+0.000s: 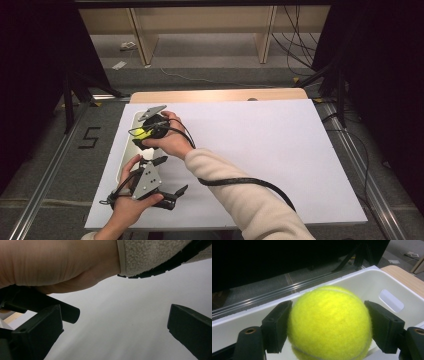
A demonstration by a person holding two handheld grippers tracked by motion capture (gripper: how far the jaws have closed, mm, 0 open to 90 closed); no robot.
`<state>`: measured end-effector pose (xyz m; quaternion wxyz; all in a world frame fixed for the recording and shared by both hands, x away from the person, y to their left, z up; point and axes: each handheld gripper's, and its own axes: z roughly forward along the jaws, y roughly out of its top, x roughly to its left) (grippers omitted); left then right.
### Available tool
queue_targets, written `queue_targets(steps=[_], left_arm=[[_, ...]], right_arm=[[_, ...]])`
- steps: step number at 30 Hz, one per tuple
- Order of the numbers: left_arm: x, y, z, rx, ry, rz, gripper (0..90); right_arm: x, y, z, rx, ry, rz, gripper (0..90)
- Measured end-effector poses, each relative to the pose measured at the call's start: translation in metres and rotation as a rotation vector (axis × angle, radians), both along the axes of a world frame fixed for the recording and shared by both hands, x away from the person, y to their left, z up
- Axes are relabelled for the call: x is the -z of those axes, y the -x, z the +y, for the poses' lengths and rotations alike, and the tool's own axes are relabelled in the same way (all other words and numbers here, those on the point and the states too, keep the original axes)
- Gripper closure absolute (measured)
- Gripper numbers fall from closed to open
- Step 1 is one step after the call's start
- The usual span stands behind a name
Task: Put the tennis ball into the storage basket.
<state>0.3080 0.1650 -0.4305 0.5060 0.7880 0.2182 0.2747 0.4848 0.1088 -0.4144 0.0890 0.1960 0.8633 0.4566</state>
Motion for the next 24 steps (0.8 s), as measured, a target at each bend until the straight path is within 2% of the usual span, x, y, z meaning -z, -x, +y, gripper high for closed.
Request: queue_targets(steps=[24], left_arm=[[0.0004,0.0002,-0.0002,0.001,0.002,0.005,0.0]], right_arm=[[0.0055,-0.0010,0.0030,-0.003,0.013,0.013,25.9]])
